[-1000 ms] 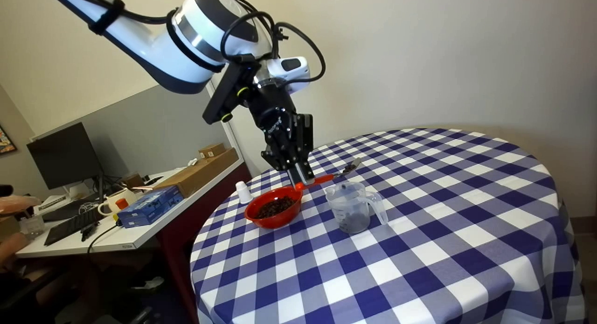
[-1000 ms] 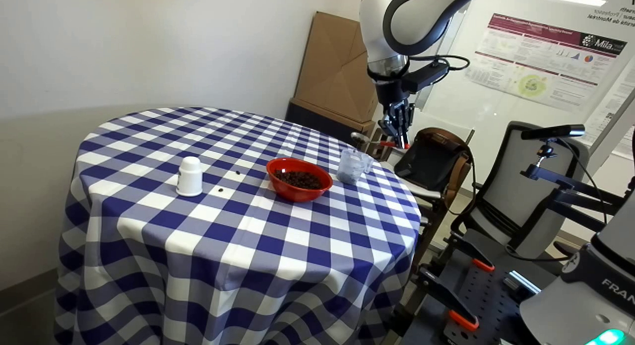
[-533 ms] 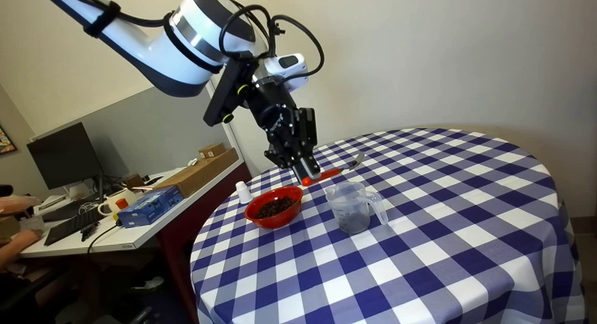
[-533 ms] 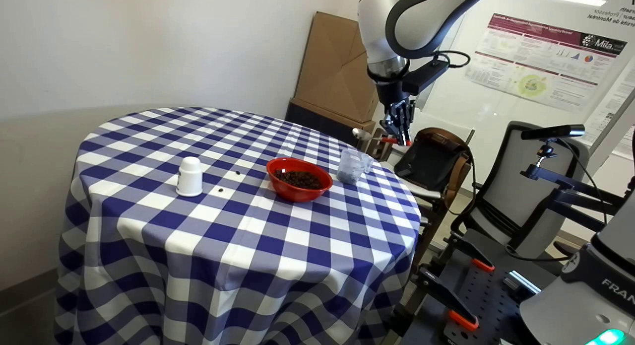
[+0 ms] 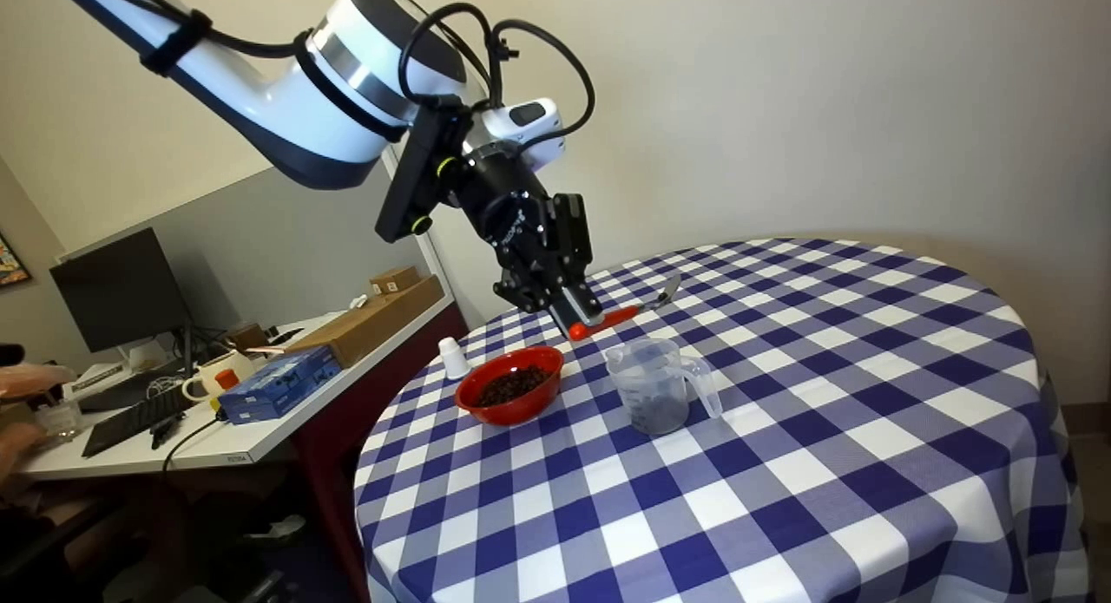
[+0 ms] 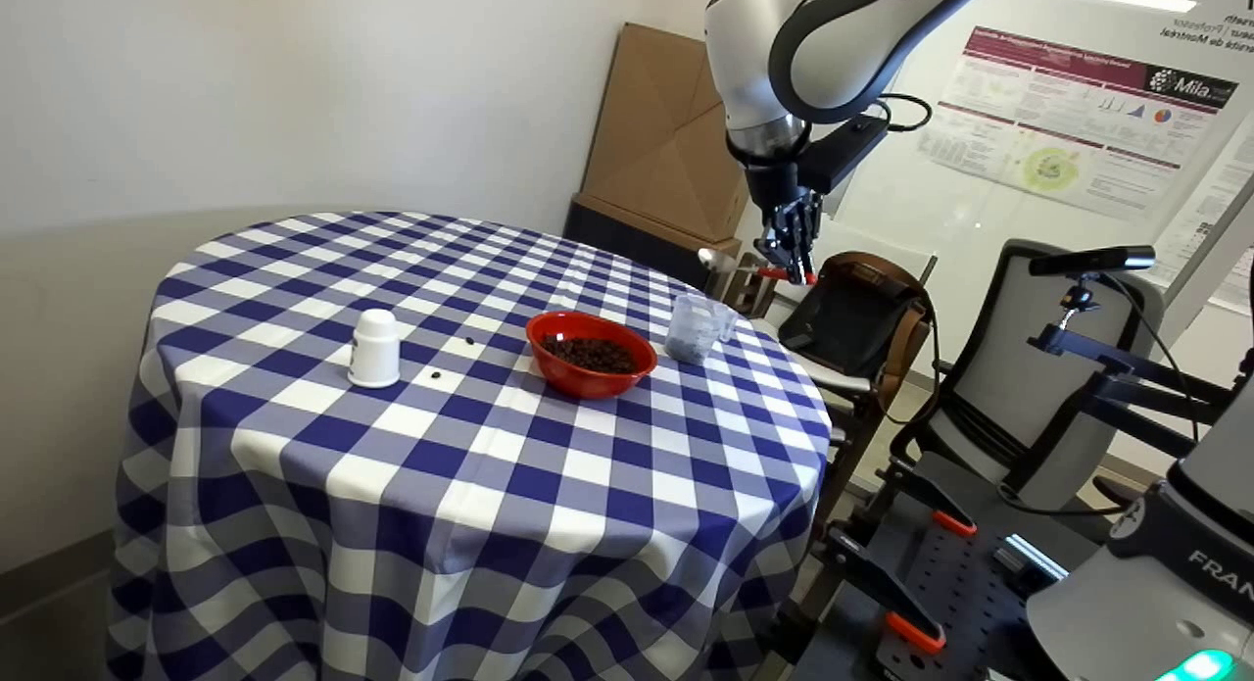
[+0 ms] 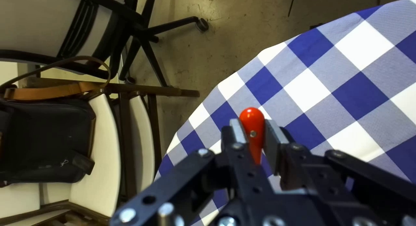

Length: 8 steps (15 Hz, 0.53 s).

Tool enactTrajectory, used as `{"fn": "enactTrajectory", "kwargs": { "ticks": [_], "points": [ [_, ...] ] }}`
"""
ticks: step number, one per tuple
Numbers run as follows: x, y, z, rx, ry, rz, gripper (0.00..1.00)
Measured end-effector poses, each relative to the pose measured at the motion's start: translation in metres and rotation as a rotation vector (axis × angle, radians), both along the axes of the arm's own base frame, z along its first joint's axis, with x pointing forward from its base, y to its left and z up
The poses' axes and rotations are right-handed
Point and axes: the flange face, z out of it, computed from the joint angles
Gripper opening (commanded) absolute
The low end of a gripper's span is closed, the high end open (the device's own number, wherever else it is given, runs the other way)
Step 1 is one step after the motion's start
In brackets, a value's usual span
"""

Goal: Use the spoon to scoop some of the contents in the red bowl into the clear jug

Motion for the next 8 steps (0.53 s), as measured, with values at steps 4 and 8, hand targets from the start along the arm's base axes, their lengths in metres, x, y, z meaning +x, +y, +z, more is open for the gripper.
{"fn": "enactTrajectory", "kwargs": {
  "ticks": [4,8],
  "points": [
    [-0.003,0.008,-0.003,-0.045,-0.002,0.036,0.1],
    [-0.009,0.017,-0.008,-0.079,0.0,0.065,0.1]
  ]
}}
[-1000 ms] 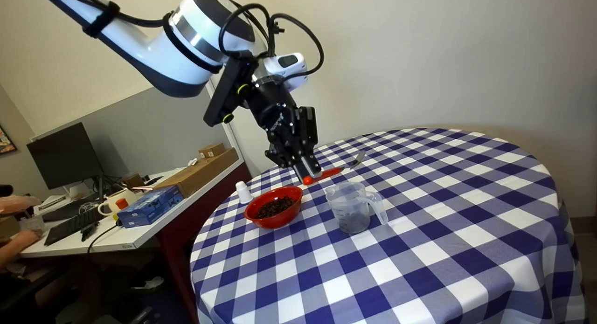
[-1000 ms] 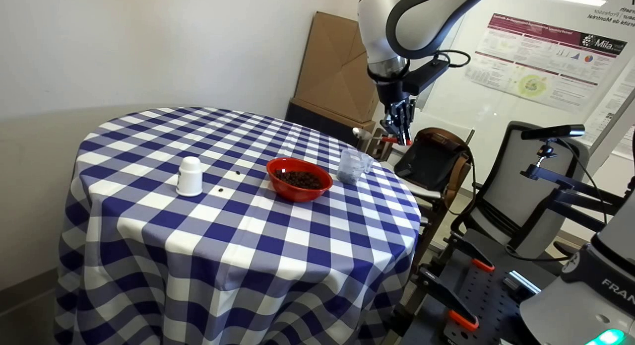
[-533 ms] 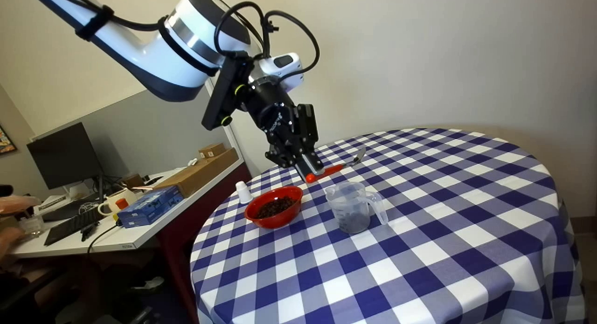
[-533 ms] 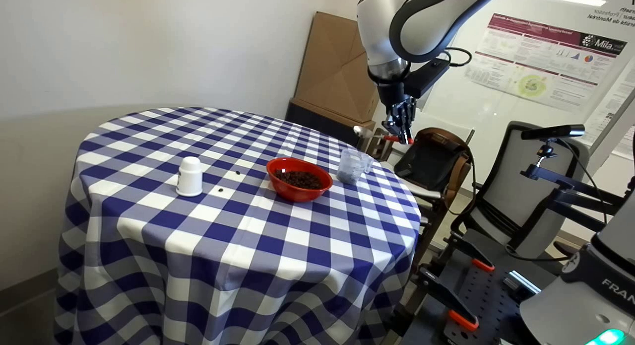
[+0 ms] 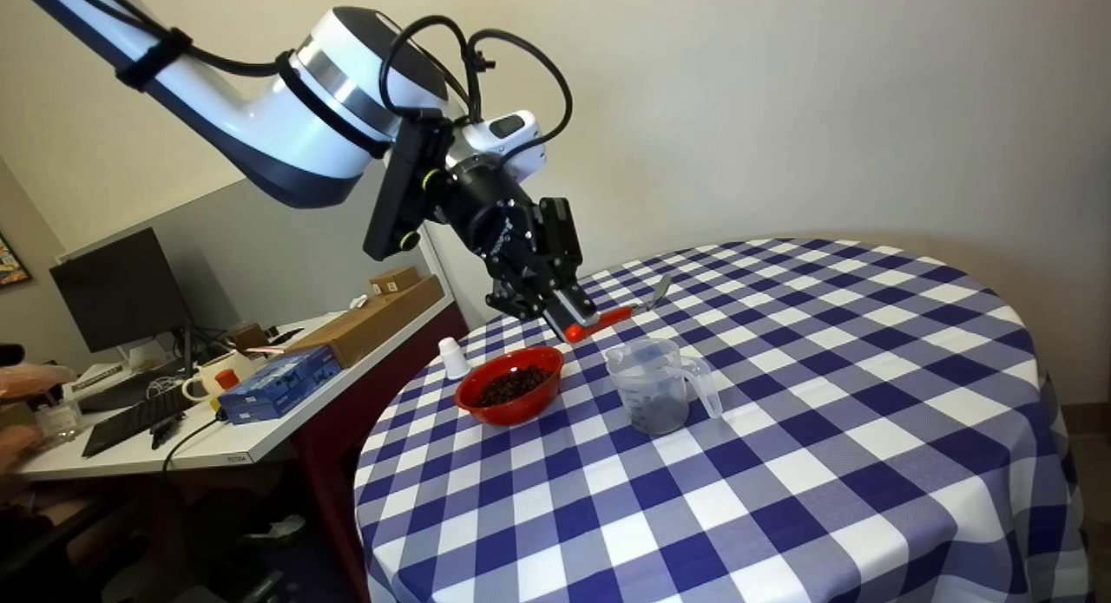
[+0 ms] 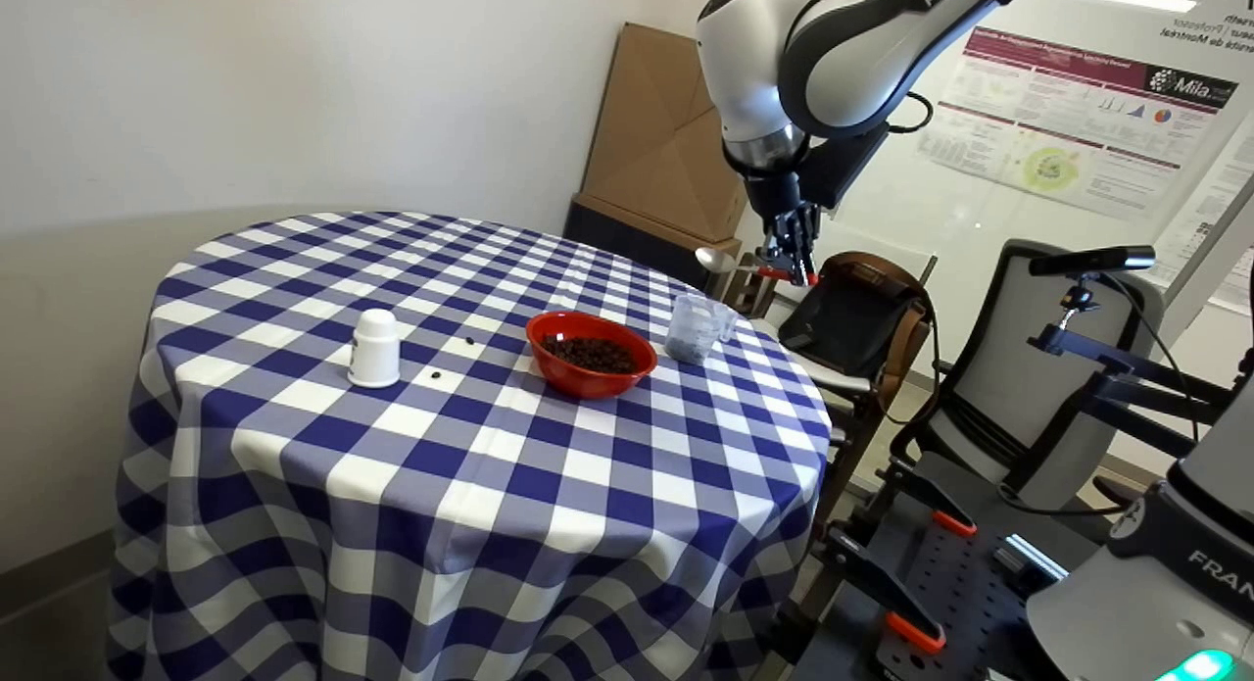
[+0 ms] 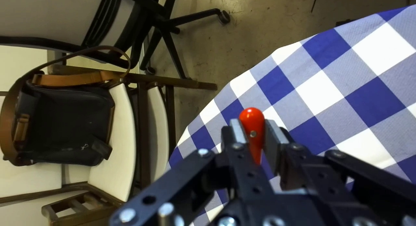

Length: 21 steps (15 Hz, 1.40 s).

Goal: Use the spoon to scoop some of the contents in the red bowl into the clear jug

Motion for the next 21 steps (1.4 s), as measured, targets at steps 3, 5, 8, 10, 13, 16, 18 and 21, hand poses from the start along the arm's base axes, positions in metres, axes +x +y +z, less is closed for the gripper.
{"fn": "enactTrajectory", "kwargs": {
  "ticks": [3,5,8,10,13,16,18,21],
  "points": [
    [-0.003,0.003,-0.003,-0.019,-0.001,0.012,0.1],
    [-0.004,0.004,-0.003,-0.024,-0.001,0.016,0.1],
    [-0.005,0.005,-0.002,-0.018,-0.004,0.011,0.1],
    [-0.005,0.007,-0.001,-0.003,-0.011,0.001,0.1],
    [-0.003,0.017,0.005,0.064,-0.033,-0.023,0.1],
    [-0.001,0.039,0.014,0.152,-0.033,-0.008,0.1],
    [-0.001,0.06,0.018,0.199,-0.023,0.028,0.1],
    [-0.005,0.098,0.019,0.252,0.006,0.097,0.1]
  ]
}}
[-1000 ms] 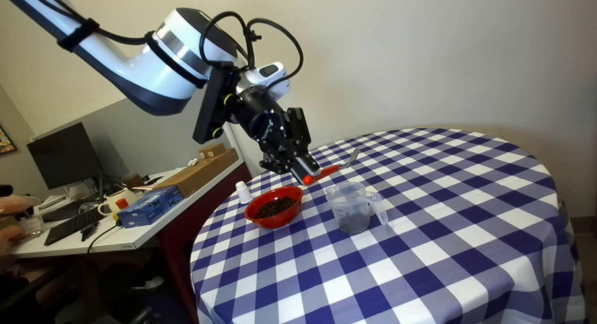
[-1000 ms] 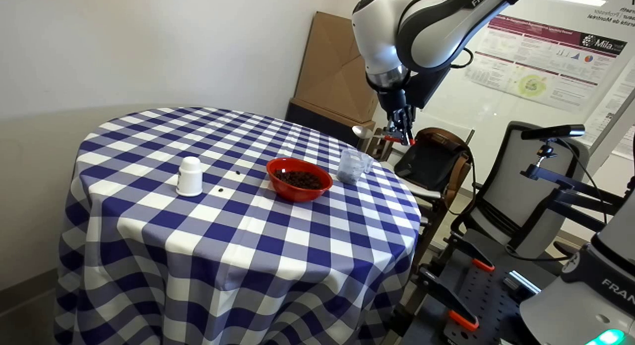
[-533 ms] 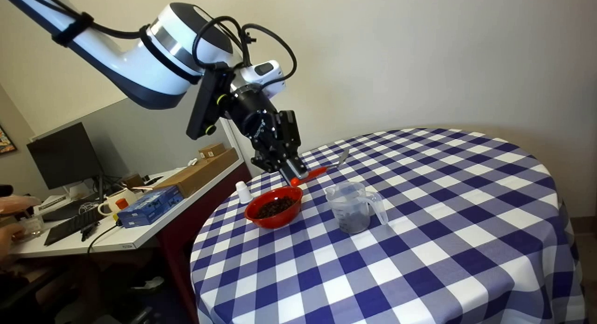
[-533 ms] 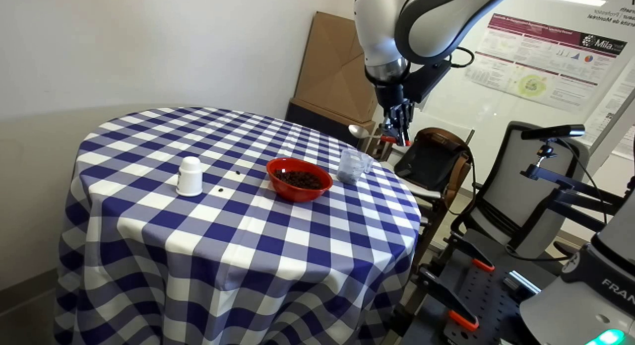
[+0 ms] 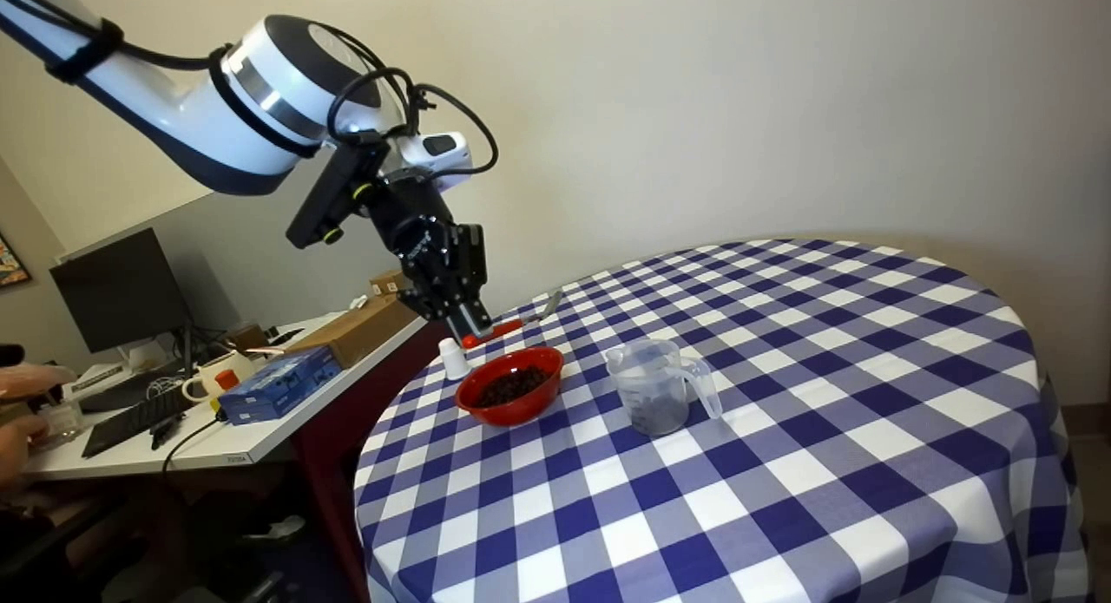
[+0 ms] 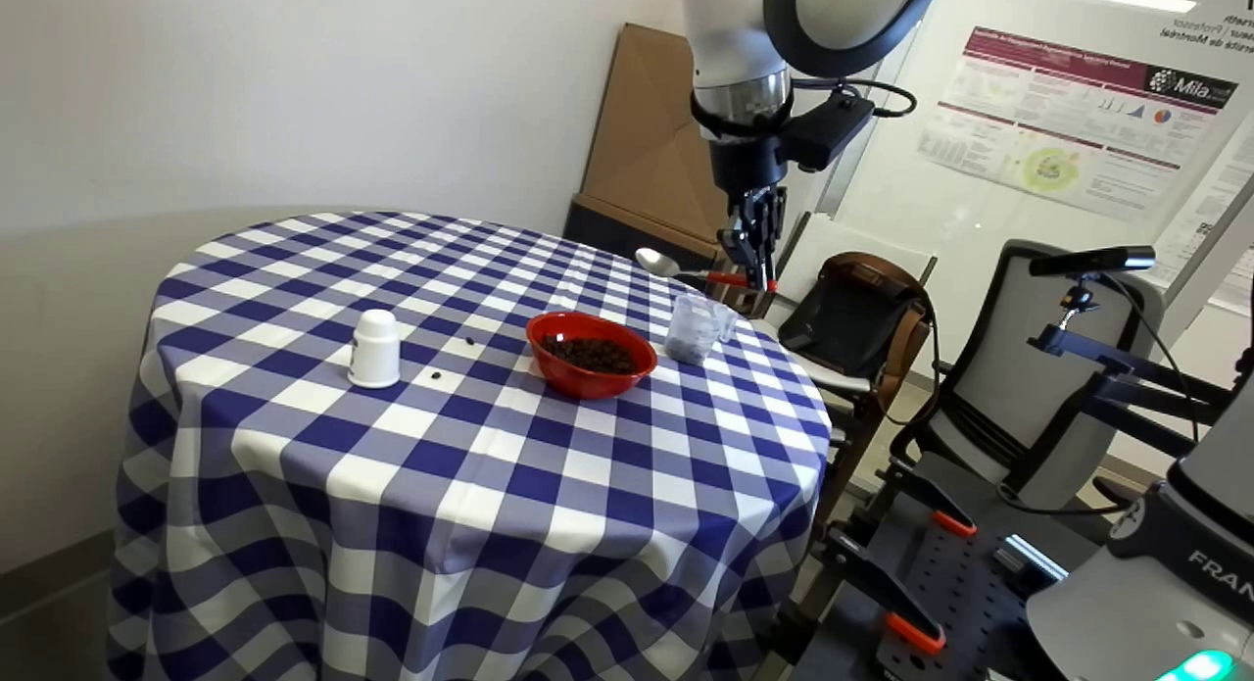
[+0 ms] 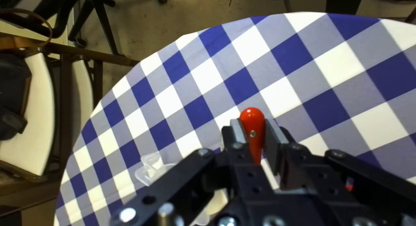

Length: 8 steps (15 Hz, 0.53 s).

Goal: Use the spoon to scoop some of the contents in the red bowl into the clear jug

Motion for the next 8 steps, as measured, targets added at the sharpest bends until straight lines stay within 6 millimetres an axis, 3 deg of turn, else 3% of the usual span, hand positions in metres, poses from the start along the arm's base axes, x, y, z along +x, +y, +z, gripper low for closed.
{"fn": "enactTrajectory", "kwargs": {
  "ticks": [4,8],
  "points": [
    [-0.012,0.041,-0.01,0.074,0.064,0.082,0.1],
    [-0.018,0.055,-0.027,0.143,0.138,0.111,0.1]
  ]
}}
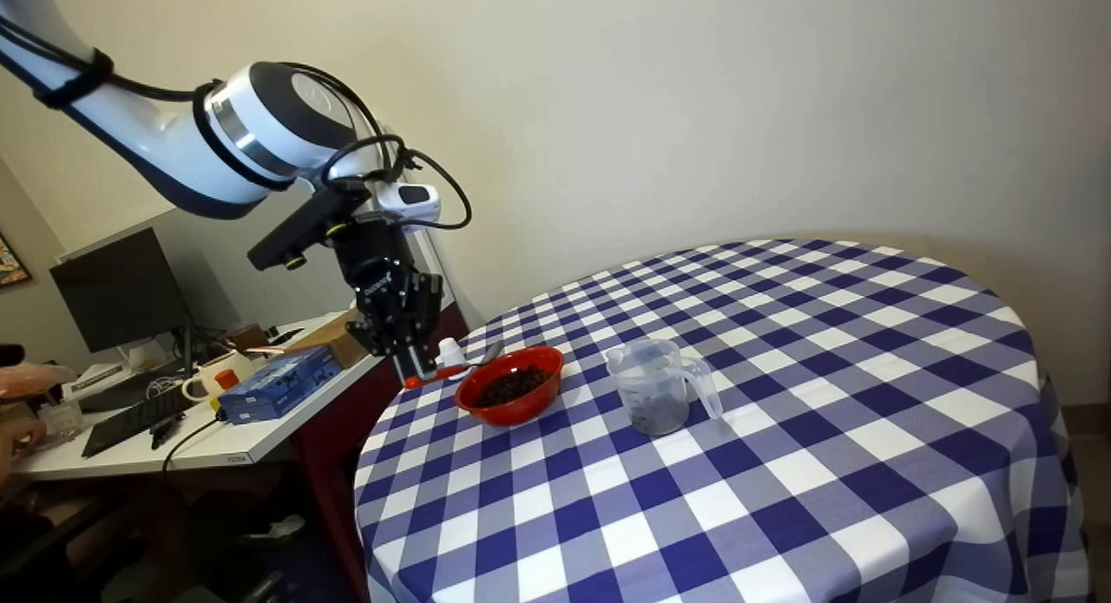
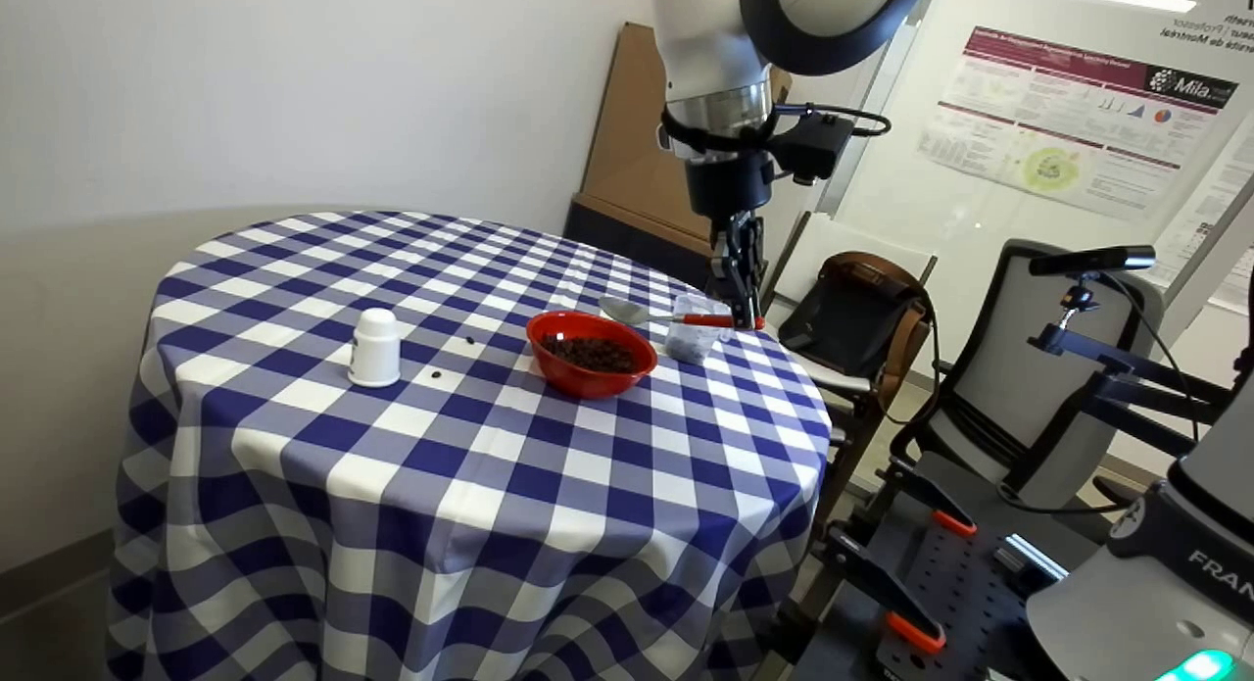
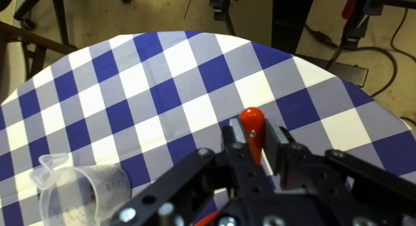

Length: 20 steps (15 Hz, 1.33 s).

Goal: Use the spoon to scoop some of the contents in the red bowl into the clear jug

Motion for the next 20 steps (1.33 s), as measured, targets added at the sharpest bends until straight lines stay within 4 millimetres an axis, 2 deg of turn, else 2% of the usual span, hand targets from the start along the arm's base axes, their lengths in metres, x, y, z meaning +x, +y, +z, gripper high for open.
{"fn": "enactTrajectory", "kwargs": {
  "ticks": [4,13,18,19,20],
  "points": [
    [0.009,0.0,-0.02,0.052,0.06,-0.018,0.1],
    [0.065,0.006,-0.044,0.096,0.133,-0.087,0.1],
    [0.083,0.007,-0.067,0.086,0.183,-0.102,0.1],
    [0.085,0.007,-0.072,0.085,0.189,-0.104,0.12],
    [0.086,0.007,-0.075,0.085,0.194,-0.106,0.45]
  ]
}}
